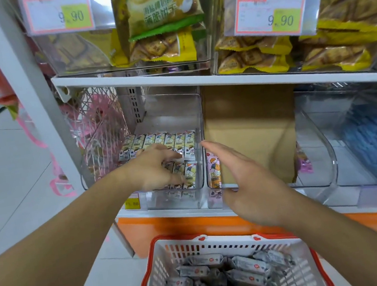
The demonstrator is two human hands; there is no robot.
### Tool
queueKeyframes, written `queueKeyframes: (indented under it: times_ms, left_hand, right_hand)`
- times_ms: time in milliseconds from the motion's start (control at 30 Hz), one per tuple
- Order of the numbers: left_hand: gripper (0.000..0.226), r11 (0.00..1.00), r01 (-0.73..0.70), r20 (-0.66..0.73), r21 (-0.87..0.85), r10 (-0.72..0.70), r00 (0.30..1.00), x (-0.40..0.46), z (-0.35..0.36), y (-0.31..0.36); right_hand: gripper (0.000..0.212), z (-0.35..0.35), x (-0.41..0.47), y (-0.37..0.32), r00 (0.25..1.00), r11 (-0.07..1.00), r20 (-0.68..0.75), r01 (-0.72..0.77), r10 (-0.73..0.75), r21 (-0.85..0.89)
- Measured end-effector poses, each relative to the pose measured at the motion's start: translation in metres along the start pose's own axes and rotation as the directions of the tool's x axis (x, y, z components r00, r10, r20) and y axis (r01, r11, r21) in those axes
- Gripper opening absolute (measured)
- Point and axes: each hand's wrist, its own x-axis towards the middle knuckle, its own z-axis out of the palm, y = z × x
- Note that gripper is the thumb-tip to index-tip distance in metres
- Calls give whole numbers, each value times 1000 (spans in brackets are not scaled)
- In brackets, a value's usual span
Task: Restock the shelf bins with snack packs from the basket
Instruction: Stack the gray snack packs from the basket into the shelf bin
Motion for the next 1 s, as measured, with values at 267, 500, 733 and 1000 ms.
queueKeyframes:
  times_ms: [267,500,733,1000]
  left_hand:
    - [15,880,-359,-564,-311,133,815,-112,38,16]
    - [32,918,-99,-305,-385,-26,952,-152,132,-16]
    - [96,924,337,101,-183,-323,941,-169,234,-69]
    - [97,860,424,189,-283,-384,904,-162,261,-65]
  right_hand:
    - [58,5,-33,0,965,995,-244,101,-96,11]
    - [31,57,-75,38,996,998,69,-54,52,25]
    - [22,113,-99,109,898,922,219,-356,383,-152]
    - [34,195,-111,147,771,823,304,-470,559,-320]
